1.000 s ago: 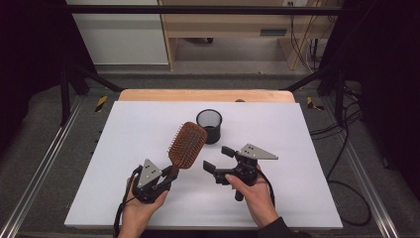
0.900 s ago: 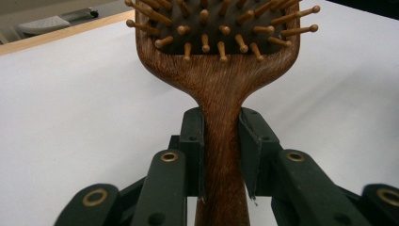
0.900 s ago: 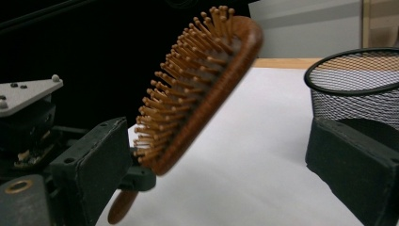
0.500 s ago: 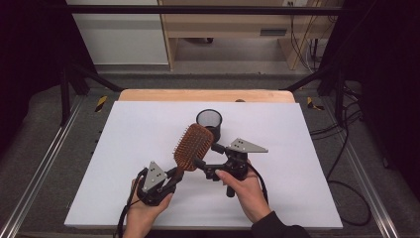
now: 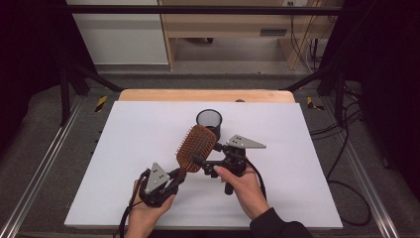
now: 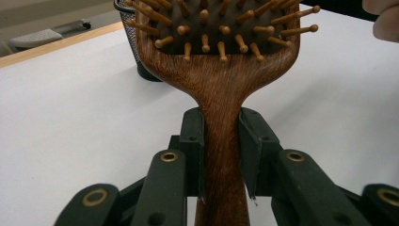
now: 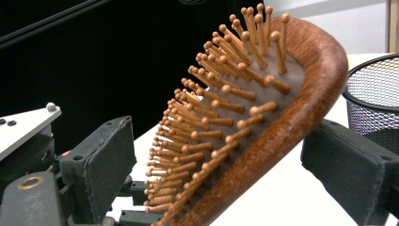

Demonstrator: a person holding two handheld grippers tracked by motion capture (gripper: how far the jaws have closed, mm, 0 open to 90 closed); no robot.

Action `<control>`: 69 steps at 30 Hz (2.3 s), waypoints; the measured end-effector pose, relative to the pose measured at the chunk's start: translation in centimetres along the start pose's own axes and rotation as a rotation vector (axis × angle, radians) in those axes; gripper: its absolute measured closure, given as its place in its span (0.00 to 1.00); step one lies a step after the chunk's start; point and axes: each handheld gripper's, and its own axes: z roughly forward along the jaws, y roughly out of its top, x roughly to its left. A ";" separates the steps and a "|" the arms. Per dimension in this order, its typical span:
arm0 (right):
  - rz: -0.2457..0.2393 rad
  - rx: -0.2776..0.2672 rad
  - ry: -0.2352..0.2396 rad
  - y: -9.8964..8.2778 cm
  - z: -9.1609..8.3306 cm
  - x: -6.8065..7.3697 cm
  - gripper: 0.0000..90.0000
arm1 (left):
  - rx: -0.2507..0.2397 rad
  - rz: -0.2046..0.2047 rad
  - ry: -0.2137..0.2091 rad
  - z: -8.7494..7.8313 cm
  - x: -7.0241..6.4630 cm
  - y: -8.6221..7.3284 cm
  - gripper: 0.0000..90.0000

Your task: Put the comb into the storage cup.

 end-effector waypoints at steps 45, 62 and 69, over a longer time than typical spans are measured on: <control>0.069 -0.026 0.066 1.6 0.4 0.2 0.32 | -0.025 -0.005 -0.011 0.1 -0.1 -0.2 0.81; 0.036 -0.040 0.064 1.9 0.7 1.2 0.43 | -0.035 -0.026 -0.014 0.1 0.2 -0.5 0.81; 0.015 -0.057 0.070 2.0 1.1 1.7 0.47 | -0.039 -0.045 -0.020 0.0 0.5 -0.6 0.81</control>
